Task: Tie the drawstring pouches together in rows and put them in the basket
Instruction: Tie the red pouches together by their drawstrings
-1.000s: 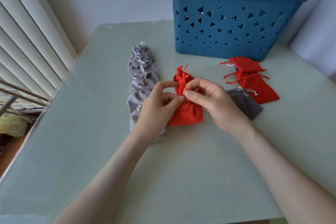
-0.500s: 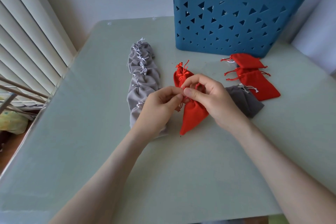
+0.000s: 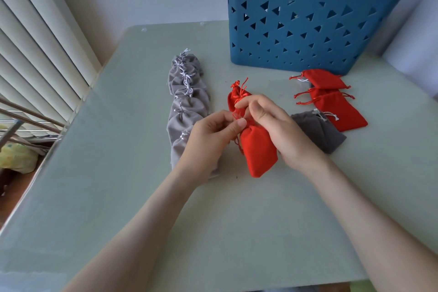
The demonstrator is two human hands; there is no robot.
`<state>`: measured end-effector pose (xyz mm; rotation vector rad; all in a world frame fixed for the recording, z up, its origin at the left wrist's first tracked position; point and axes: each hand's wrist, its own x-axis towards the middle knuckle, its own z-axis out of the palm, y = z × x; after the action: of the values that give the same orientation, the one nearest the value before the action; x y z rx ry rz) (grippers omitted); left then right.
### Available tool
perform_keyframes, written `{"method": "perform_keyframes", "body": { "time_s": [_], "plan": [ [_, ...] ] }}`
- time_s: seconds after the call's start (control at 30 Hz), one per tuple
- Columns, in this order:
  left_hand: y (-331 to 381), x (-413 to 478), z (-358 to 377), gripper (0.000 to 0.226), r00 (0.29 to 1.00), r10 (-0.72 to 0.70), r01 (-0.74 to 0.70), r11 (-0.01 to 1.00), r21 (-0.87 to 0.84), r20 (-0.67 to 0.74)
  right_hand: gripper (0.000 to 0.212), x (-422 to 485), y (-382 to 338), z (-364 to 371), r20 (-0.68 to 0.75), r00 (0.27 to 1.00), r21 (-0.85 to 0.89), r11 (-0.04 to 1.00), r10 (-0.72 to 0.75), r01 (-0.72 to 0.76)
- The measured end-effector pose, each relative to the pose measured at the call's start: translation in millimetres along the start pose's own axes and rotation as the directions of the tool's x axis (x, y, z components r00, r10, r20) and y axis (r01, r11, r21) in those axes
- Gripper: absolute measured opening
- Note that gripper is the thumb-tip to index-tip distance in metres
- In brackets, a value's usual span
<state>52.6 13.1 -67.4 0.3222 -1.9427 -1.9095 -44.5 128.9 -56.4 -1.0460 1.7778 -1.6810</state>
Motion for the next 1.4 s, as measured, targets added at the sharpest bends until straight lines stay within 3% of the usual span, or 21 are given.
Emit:
{"method": "perform_keyframes", "body": {
  "time_s": [0.1, 0.17, 0.23, 0.37, 0.53, 0.77, 0.87, 1.0, 1.07, 1.23, 1.4],
  "plan": [
    [0.5, 1.1, -0.3, 0.010, 0.998, -0.060, 0.053, 0.984, -0.170, -0.035, 0.013, 1.6, 4.6, -0.2, 0.067, 0.996, -0.061, 0.997, 0.061, -0.057],
    [0.7, 1.3, -1.8, 0.010, 0.990, -0.136, 0.114, 0.938, -0.326, -0.044, 0.013, 2.2, 6.3, 0.2, 0.096, 0.991, -0.070, 0.993, 0.098, -0.091],
    [2.1, 1.1, -5.0, 0.012, 0.979, -0.202, 0.175, 0.910, -0.376, -0.034, 0.014, 2.2, 6.2, -0.7, 0.118, 0.986, -0.115, 0.988, 0.119, -0.106],
    [6.2, 1.4, -8.8, 0.018, 0.979, -0.202, 0.194, 0.922, -0.335, 0.010, 0.009, 3.1, 9.5, -5.0, 0.095, 0.988, -0.284, 0.954, 0.124, -0.092],
    [2.9, 1.2, -6.8, 0.016, 0.979, -0.204, 0.198, 0.932, -0.304, 0.011, 0.023, 2.2, 10.3, -10.7, 0.099, 0.978, -0.414, 0.901, 0.185, -0.129],
    [2.7, 0.8, -3.9, 0.006, 0.983, -0.168, 0.149, 0.962, -0.230, -0.068, 0.013, 4.9, 10.4, -15.2, 0.025, 0.998, -0.488, 0.872, 0.062, -0.042],
    [5.9, -0.4, -2.9, 0.004, 0.979, -0.161, 0.133, 0.970, -0.203, -0.128, 0.020, 5.0, 10.6, -14.1, -0.056, 0.995, -0.445, 0.890, 0.084, -0.100],
    [8.8, -1.7, -1.0, 0.011, 0.985, -0.122, 0.104, 0.983, -0.149, -0.119, 0.027, 3.4, 6.3, -7.2, -0.100, 0.978, -0.012, 0.983, 0.182, -0.184],
    [8.4, -1.1, -0.6, 0.014, 0.984, -0.124, 0.107, 0.985, -0.132, -0.128, 0.025, 2.3, 4.9, -4.0, -0.081, 0.982, 0.095, 0.982, 0.169, -0.162],
    [5.3, 0.0, -1.9, 0.016, 0.985, -0.124, 0.119, 0.992, -0.044, -0.124, 0.027, -0.9, 3.9, 4.2, 0.064, 0.997, 0.042, 0.998, 0.038, -0.041],
    [6.9, -1.1, -2.9, 0.019, 0.987, -0.097, 0.104, 0.993, 0.046, -0.129, 0.025, -1.6, 1.8, 6.6, 0.032, 0.998, -0.154, 0.986, -0.054, 0.058]
  ]
}}
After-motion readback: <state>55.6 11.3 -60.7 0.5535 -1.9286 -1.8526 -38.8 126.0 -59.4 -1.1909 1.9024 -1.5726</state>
